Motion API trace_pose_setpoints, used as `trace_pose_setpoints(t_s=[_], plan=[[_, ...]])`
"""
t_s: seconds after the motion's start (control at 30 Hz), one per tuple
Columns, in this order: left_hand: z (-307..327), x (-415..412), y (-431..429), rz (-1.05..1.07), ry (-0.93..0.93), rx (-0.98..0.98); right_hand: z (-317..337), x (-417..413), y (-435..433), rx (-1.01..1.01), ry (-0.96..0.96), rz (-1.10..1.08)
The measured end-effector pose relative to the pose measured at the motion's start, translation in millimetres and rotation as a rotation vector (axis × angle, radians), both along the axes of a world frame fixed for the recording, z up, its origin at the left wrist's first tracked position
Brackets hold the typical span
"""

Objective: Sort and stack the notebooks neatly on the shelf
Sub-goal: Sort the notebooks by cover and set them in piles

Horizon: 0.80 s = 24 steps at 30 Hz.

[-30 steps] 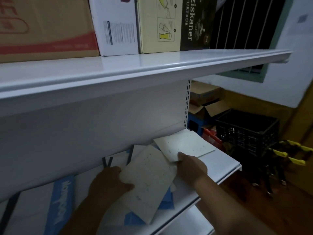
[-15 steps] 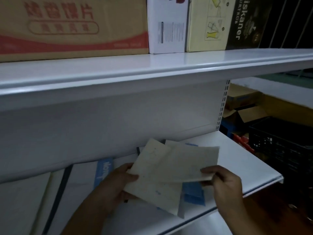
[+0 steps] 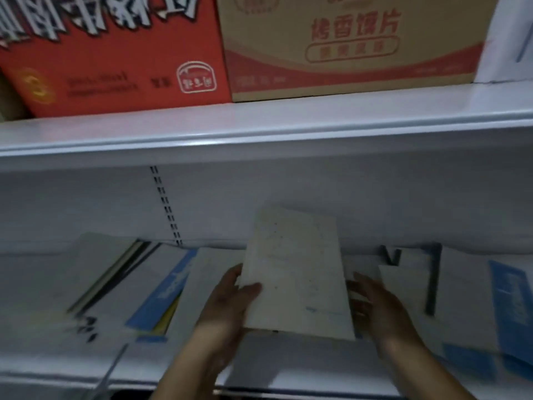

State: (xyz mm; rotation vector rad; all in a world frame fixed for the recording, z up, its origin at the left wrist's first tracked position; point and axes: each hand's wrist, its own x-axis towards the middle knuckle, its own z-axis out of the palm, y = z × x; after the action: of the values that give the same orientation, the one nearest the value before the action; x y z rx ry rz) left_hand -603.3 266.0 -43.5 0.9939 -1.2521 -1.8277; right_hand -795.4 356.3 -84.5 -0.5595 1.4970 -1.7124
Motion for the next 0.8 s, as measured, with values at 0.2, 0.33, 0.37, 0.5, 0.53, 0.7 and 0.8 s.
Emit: trace_pose_setpoints(t_s=[0.2, 0.33, 0.37, 0.5, 0.53, 0.7, 0.8], plan=[[-14.4, 68.4, -43.9, 0.21, -0.423, -0.229, 16.5, 75.6, -62.7, 0.066, 0.53, 0.337], [-28.9, 83.2, -72.0, 0.147, -0.921, -0.459, 3.4, 94.9, -85.9, 0.227, 0.656, 0.398], [-31.6, 82.9, -75.7, 0.126, -1.059, -0.504, 0.0, 95.4, -87.7, 0.264, 0.671, 0.428], [-34.2, 67.3, -77.9, 0.082, -1.437, -0.683, 6.8, 79.9, -65.3, 0.297, 0.691, 0.418], [-32.4, 57.9, -75.9, 0.134, -1.392, -0.702, 7.9, 70.2, -54.3, 0.286, 0.673, 0.368], [-14.8, -27.3, -31.0, 0.07, -0.856, -0.665, -1.3, -11.2, 15.6, 0.303, 0.672, -0.082], [-21.3, -89.7, 4.5, -0.197, -0.684, -0.754, -6.6, -70.0, 59.6, 0.439, 0.778, -0.431]])
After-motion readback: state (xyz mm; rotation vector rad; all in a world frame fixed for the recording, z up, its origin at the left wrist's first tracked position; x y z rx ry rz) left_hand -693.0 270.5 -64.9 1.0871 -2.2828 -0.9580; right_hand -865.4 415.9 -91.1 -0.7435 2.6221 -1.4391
